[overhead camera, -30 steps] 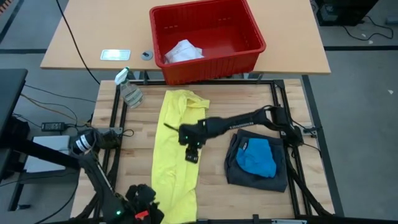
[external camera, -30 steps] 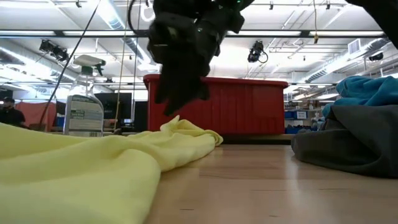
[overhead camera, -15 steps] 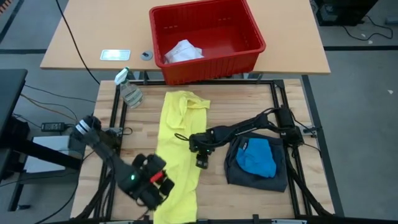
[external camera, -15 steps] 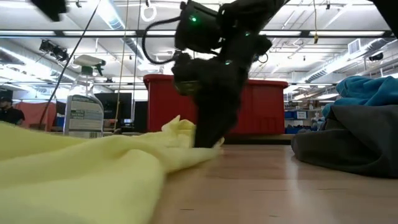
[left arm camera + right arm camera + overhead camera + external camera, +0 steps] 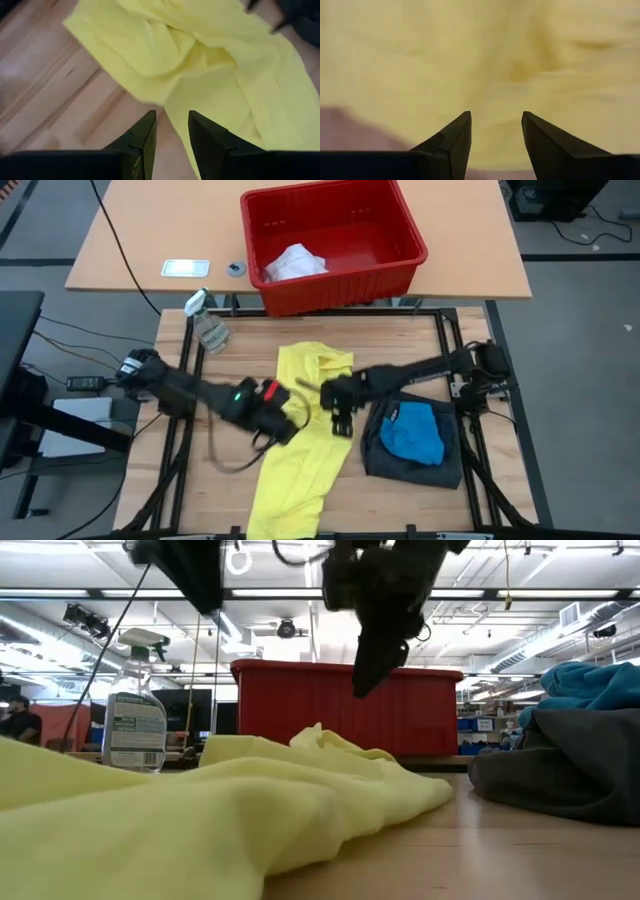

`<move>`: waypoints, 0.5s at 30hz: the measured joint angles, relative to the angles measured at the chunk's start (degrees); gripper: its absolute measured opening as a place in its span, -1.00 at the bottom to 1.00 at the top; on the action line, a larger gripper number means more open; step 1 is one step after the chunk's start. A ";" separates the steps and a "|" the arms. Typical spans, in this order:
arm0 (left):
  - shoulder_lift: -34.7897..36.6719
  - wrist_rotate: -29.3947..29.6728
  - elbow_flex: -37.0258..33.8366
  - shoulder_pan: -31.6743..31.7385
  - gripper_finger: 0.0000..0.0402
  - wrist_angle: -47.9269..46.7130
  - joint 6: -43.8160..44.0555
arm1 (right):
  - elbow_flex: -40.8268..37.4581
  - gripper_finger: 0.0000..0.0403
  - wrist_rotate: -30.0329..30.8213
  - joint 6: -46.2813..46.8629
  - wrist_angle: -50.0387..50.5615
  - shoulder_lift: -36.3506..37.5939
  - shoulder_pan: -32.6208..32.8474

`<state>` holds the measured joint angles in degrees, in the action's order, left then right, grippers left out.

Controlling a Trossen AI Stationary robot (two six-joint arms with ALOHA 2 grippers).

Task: Fold laundry
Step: Fold the yellow shirt

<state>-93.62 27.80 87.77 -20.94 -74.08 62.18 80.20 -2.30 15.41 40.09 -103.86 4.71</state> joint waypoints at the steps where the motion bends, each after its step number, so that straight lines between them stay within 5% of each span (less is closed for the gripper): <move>1: 0.00 -1.44 -0.77 2.31 -0.42 2.12 -2.71 | -0.04 -0.10 0.60 -0.42 0.08 0.62 -1.88; 7: 0.00 -11.42 -7.56 14.61 -0.42 18.08 -19.06 | 0.12 -0.10 -0.33 -2.57 -0.16 2.52 -14.69; 15: -0.02 -22.07 -16.56 30.29 -0.42 36.64 -28.08 | 0.16 -0.10 -1.31 -9.88 -4.48 1.88 -26.32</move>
<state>-93.65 5.73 71.21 9.35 -37.44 34.10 80.36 -3.61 5.53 35.61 -101.98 -21.61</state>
